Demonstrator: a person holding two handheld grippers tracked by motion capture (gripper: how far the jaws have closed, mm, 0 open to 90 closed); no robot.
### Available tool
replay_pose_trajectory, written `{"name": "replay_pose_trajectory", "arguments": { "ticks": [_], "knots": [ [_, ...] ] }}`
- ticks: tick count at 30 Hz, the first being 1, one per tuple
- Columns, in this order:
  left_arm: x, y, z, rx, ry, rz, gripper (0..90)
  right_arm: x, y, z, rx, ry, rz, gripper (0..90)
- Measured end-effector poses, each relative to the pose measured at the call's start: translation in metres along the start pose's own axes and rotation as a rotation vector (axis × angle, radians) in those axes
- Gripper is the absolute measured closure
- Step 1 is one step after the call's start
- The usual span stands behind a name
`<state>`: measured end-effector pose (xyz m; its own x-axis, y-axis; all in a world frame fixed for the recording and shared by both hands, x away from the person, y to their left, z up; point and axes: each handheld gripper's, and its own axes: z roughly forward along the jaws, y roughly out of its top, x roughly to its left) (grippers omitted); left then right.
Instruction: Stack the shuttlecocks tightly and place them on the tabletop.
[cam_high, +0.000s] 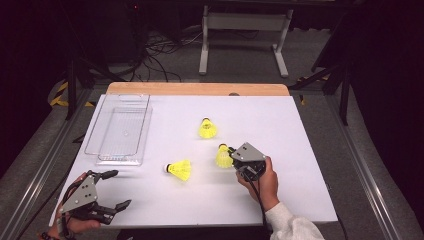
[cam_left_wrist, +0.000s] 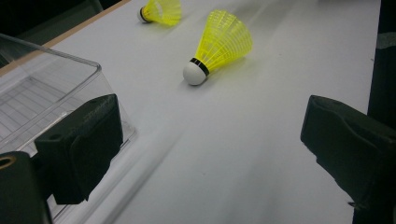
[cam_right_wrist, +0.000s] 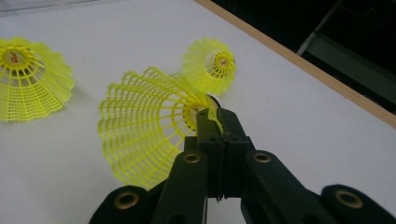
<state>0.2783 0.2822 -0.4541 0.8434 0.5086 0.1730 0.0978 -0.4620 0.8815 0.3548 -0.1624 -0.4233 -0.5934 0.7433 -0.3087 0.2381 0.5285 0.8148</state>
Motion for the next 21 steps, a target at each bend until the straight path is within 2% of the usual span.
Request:
{"name": "replay_pose_trajectory", "arguments": {
  "ticks": [21],
  "knots": [
    [-0.001, -0.001, -0.001, 0.001, -0.001, -0.004, 6.4, -0.002, 0.007, -0.011, -0.068, 0.06, 0.006, 90.0]
  ]
}}
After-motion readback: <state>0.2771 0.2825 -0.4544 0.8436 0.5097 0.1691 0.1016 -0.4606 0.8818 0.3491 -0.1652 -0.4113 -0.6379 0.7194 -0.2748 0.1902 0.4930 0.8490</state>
